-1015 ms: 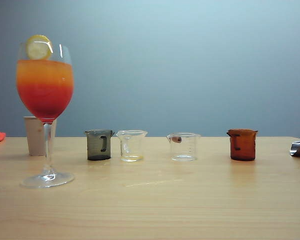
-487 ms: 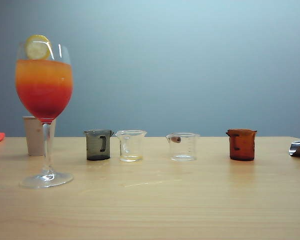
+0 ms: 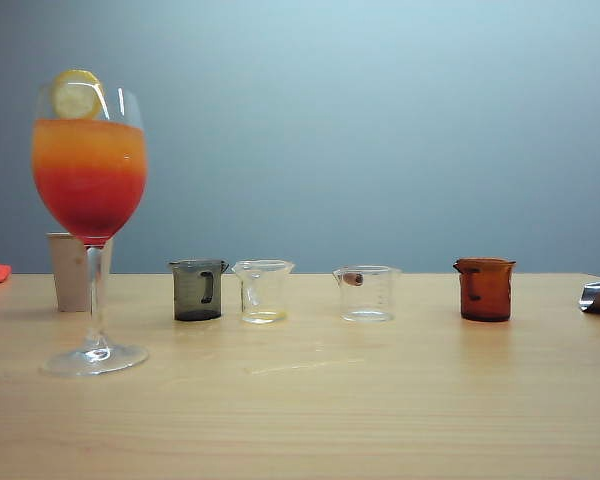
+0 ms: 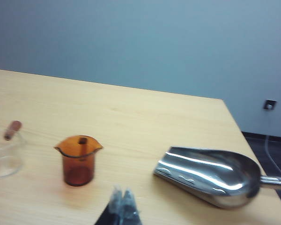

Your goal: Pick up the lemon slice from the paper cup on the left and carefully insert it into the rim of the goblet.

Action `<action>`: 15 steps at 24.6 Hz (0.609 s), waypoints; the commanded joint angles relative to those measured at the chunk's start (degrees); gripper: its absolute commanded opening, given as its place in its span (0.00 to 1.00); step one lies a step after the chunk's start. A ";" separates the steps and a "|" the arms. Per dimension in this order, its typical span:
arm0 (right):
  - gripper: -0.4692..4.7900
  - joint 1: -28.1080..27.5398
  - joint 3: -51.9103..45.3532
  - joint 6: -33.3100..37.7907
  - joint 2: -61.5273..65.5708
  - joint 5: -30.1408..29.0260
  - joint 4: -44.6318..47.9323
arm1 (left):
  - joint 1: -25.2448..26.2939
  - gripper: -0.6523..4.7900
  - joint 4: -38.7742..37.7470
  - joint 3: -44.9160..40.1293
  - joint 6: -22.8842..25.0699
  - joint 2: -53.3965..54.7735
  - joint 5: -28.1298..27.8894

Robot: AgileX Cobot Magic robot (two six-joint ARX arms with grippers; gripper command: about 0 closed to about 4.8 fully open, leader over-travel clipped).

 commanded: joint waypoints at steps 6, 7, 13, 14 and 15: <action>0.09 -1.81 -5.20 5.27 -7.54 3.08 2.34 | 0.02 0.11 0.59 0.22 -0.15 0.00 0.22; 0.09 -1.86 -5.20 5.77 -7.54 3.04 1.99 | 0.02 0.11 0.57 0.22 -0.15 0.00 0.22; 0.09 -1.88 -5.20 5.84 -7.54 2.19 0.83 | 0.02 0.11 0.66 0.22 -0.15 0.00 0.22; 0.09 -1.88 -5.20 5.81 -7.54 2.21 0.79 | 0.02 0.11 0.63 0.22 -0.15 0.00 0.22; 0.09 -1.88 -5.20 5.79 -7.54 2.21 0.81 | 0.02 0.11 0.61 0.22 -0.15 0.00 0.22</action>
